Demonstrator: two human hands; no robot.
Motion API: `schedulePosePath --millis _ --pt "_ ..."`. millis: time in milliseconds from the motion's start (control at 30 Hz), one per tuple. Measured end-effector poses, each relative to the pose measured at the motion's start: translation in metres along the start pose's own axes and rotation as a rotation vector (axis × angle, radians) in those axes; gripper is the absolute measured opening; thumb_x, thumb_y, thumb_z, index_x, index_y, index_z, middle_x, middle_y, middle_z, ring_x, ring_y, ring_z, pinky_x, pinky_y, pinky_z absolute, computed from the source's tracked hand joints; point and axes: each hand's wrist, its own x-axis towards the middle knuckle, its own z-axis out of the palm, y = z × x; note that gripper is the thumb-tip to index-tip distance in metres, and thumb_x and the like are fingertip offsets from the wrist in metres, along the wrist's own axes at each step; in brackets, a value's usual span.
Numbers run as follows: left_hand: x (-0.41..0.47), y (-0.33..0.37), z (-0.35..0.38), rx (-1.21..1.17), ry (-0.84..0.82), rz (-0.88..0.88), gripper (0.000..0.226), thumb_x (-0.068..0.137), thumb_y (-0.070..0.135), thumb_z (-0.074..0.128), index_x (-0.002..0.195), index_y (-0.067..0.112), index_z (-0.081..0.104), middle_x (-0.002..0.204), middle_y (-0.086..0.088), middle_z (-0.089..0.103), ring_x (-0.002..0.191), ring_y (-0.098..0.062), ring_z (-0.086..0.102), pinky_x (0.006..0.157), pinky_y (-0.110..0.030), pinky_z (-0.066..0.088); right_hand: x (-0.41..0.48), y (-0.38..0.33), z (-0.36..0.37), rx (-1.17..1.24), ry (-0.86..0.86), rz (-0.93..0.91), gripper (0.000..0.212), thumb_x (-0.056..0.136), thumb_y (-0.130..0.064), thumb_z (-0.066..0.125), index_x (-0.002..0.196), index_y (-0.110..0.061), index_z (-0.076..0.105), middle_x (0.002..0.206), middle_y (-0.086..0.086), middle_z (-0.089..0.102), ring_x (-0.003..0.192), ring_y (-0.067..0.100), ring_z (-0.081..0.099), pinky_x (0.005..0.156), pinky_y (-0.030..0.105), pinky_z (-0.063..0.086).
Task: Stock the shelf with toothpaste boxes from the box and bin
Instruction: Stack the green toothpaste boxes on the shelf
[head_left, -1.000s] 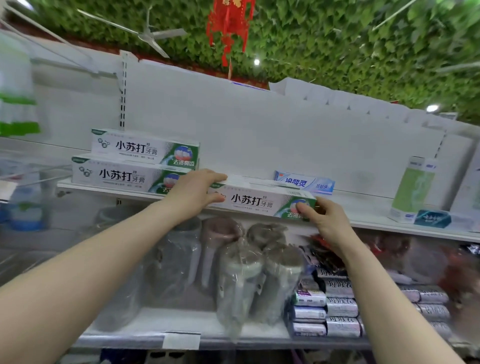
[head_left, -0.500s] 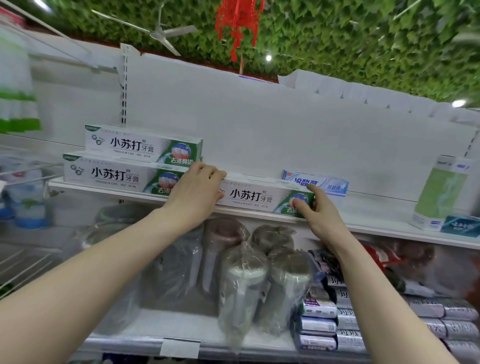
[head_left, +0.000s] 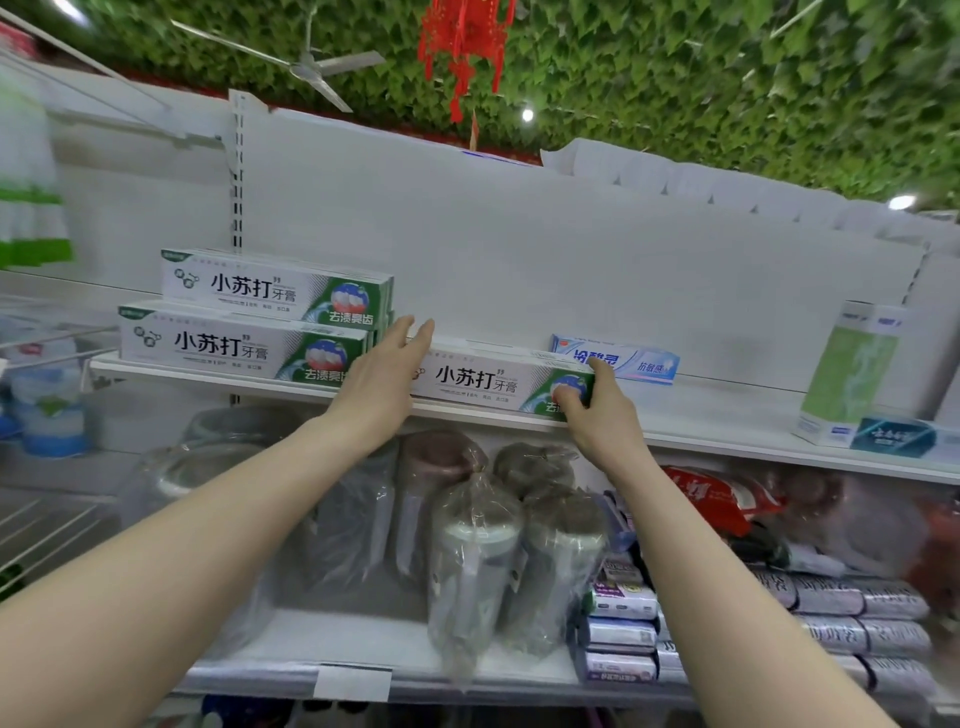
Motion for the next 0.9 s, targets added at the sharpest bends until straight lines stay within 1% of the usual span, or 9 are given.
schedulePosePath --millis 67,133,200,267,367,500,633,767,900 --pt "-0.007 0.003 0.002 0.035 0.027 0.019 0.087 0.08 -0.022 0.043 0.154 0.016 0.018 0.162 -0.01 0.006 0.149 -0.03 0.008 0.116 -0.038 0.023 -0.004 0.002 0.006 -0.075 0.09 -0.056 0.065 0.097 -0.028 0.055 0.152 -0.01 0.026 0.135 0.013 0.054 0.123 0.031 0.05 0.099 0.037 0.04" --pt "-0.016 0.003 0.005 0.087 0.141 0.106 0.086 0.074 -0.026 0.047 0.15 0.009 0.028 0.159 -0.016 0.015 0.149 -0.033 0.005 0.115 -0.039 0.026 -0.014 0.003 0.011 -0.189 0.227 -0.137 0.061 0.095 -0.025 0.06 0.149 -0.012 0.034 0.144 0.015 0.041 0.128 0.032 0.041 0.105 0.04 0.036" --pt "-0.026 0.001 0.01 0.115 0.248 0.235 0.078 0.065 -0.028 0.052 0.137 0.002 0.048 0.145 -0.021 0.04 0.138 -0.039 0.031 0.107 -0.045 0.04 -0.026 0.007 0.016 -0.286 0.373 -0.298 0.047 0.091 -0.016 0.064 0.136 -0.015 0.05 0.137 0.015 0.045 0.12 0.032 0.044 0.098 0.044 0.042" --pt "-0.032 -0.003 0.017 0.122 0.278 0.31 0.066 0.063 -0.024 0.059 0.124 0.002 0.06 0.124 -0.018 0.053 0.115 -0.036 0.049 0.091 -0.045 0.051 -0.034 0.012 0.023 -0.363 0.441 -0.461 0.034 0.086 -0.011 0.068 0.119 -0.014 0.062 0.121 0.012 0.054 0.108 0.033 0.05 0.086 0.047 0.047" --pt "-0.036 -0.003 0.024 0.108 0.238 0.305 0.051 0.071 -0.012 0.069 0.119 0.003 0.064 0.111 -0.013 0.058 0.099 -0.033 0.054 0.081 -0.044 0.054 -0.038 0.018 0.036 -0.425 0.344 -0.508 0.029 0.087 -0.019 0.068 0.116 -0.016 0.066 0.117 0.01 0.057 0.106 0.032 0.051 0.086 0.045 0.046" --pt "-0.034 -0.002 0.027 0.103 0.237 0.269 0.039 0.08 0.0 0.07 0.119 0.004 0.063 0.109 -0.011 0.058 0.096 -0.031 0.055 0.079 -0.041 0.054 -0.032 0.019 0.04 -0.408 0.288 -0.488 0.029 0.092 -0.027 0.063 0.119 -0.019 0.066 0.117 0.008 0.056 0.106 0.029 0.049 0.089 0.045 0.045" --pt "-0.028 -0.001 0.029 0.127 0.223 0.256 0.034 0.089 0.015 0.063 0.122 0.005 0.062 0.113 -0.01 0.057 0.102 -0.029 0.052 0.087 -0.041 0.051 -0.02 0.018 0.039 -0.392 0.232 -0.471 0.032 0.093 -0.033 0.056 0.119 -0.018 0.067 0.114 0.009 0.058 0.104 0.03 0.05 0.09 0.046 0.045" --pt "-0.017 -0.002 0.035 0.159 0.191 0.208 0.034 0.09 0.021 0.062 0.12 0.005 0.062 0.113 -0.011 0.058 0.1 -0.03 0.053 0.09 -0.041 0.048 -0.007 0.016 0.039 -0.404 0.15 -0.472 0.032 0.096 -0.033 0.054 0.123 -0.019 0.067 0.118 0.008 0.057 0.106 0.03 0.049 0.092 0.043 0.042" --pt "-0.001 -0.001 0.039 0.14 0.125 0.14 0.037 0.097 0.031 0.05 0.123 0.007 0.06 0.119 -0.011 0.056 0.11 -0.029 0.05 0.098 -0.039 0.041 0.006 0.009 0.04 -0.431 0.103 -0.458 0.035 0.098 -0.039 0.045 0.118 -0.024 0.069 0.113 0.008 0.057 0.101 0.033 0.05 0.087 0.041 0.043"
